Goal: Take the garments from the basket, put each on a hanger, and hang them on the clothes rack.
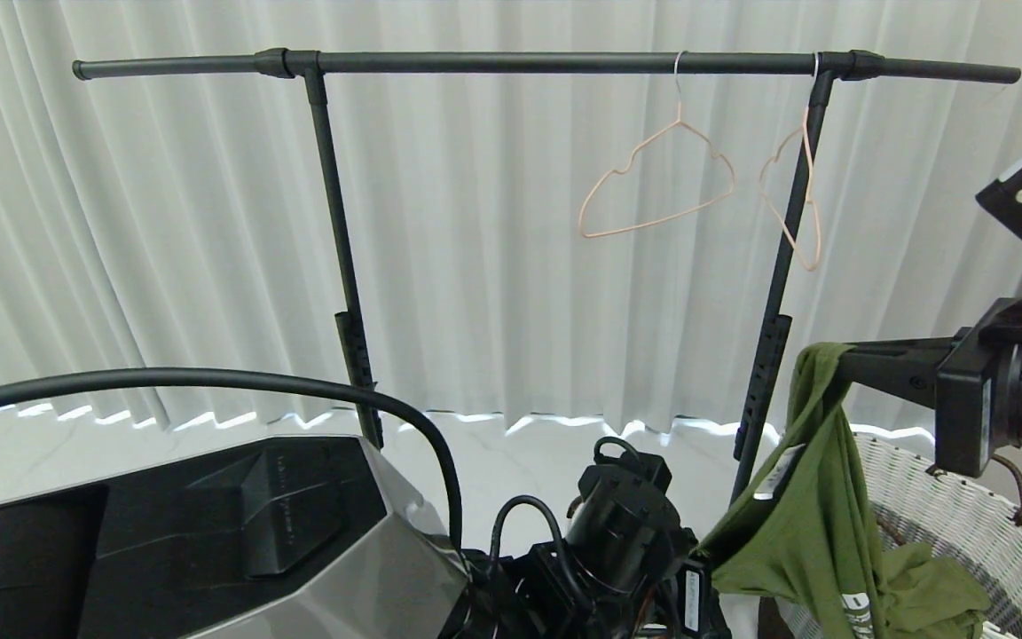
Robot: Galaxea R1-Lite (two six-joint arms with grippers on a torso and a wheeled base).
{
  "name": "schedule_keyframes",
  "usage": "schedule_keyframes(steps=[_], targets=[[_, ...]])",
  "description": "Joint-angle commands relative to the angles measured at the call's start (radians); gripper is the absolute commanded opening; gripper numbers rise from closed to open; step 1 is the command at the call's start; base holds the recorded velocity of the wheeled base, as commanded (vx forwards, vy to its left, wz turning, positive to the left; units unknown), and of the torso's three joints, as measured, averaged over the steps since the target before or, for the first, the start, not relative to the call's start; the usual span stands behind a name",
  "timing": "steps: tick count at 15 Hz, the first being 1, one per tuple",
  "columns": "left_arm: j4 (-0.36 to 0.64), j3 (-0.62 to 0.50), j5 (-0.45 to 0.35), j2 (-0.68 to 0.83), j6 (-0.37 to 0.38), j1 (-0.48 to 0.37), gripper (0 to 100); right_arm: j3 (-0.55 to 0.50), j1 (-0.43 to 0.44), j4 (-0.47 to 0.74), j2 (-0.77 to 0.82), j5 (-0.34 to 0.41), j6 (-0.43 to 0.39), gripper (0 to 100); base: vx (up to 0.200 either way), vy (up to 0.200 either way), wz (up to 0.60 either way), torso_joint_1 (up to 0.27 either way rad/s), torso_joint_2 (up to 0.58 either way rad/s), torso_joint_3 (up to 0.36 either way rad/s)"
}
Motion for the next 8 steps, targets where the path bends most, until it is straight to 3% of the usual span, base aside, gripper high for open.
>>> schedule_keyframes(steps=[1,2,3,4,5,6,7,8], targets=[[-0.042,0.035,0.105,-0.009,0.001,0.000,0,0.000,-0.014,0.003,-0.001,-0.002,0.000,0,0.000,0.000,0.00,0.000,0.00,0.000],[-0.090,0.067,0.191,-0.024,0.027,0.015,0,0.008,-0.034,0.003,0.001,-0.003,0.000,0,0.000,0.000,0.00,0.000,0.00,0.000],[-0.144,0.116,0.251,-0.058,0.102,0.045,0,0.015,-0.054,0.003,0.004,-0.005,-0.001,0,0.000,0.000,0.00,0.000,0.00,0.000],[-0.213,0.182,0.260,-0.115,0.187,0.080,0,0.023,-0.066,0.003,0.007,-0.005,-0.001,0,0.000,0.000,0.00,0.000,0.00,0.000],[-0.251,0.210,0.258,-0.151,0.223,0.098,0,0.024,-0.069,0.003,0.009,-0.005,-0.001,0,0.000,0.000,0.00,0.000,0.00,0.000],[-0.256,0.254,0.251,-0.274,0.286,0.135,0,0.032,-0.080,0.003,0.009,-0.005,-0.001,0,0.000,0.000,0.00,0.000,0.00,0.000],[-0.206,0.267,0.232,-0.351,0.305,0.143,0,0.035,-0.083,0.003,0.009,-0.005,-0.001,0,0.000,0.000,0.00,0.000,0.00,0.000],[-0.013,0.259,0.183,-0.512,0.309,0.149,0,0.035,-0.084,0.002,0.012,-0.007,-0.003,0,0.000,0.000,0.00,0.000,0.00,0.000]])
